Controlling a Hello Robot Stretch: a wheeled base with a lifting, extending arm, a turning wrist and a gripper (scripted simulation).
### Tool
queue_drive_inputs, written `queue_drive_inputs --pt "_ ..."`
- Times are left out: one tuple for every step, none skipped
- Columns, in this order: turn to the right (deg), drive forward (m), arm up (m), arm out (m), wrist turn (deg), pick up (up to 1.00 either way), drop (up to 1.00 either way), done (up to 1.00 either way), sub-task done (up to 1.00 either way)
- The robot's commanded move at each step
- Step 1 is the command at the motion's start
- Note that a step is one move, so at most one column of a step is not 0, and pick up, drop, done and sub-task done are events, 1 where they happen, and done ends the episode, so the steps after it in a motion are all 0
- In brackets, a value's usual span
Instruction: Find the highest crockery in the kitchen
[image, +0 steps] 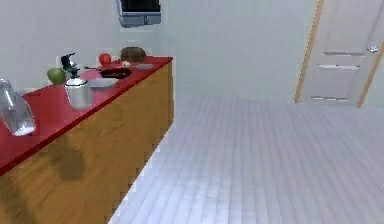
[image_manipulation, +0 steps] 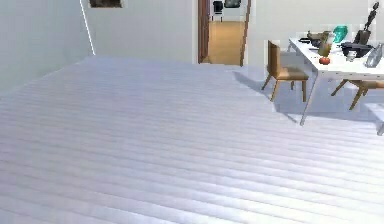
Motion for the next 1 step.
queue_drive_inputs --pt "0.0 0.70 0.00 0.00 0.0 0.00 0.00 0.00 0.00"
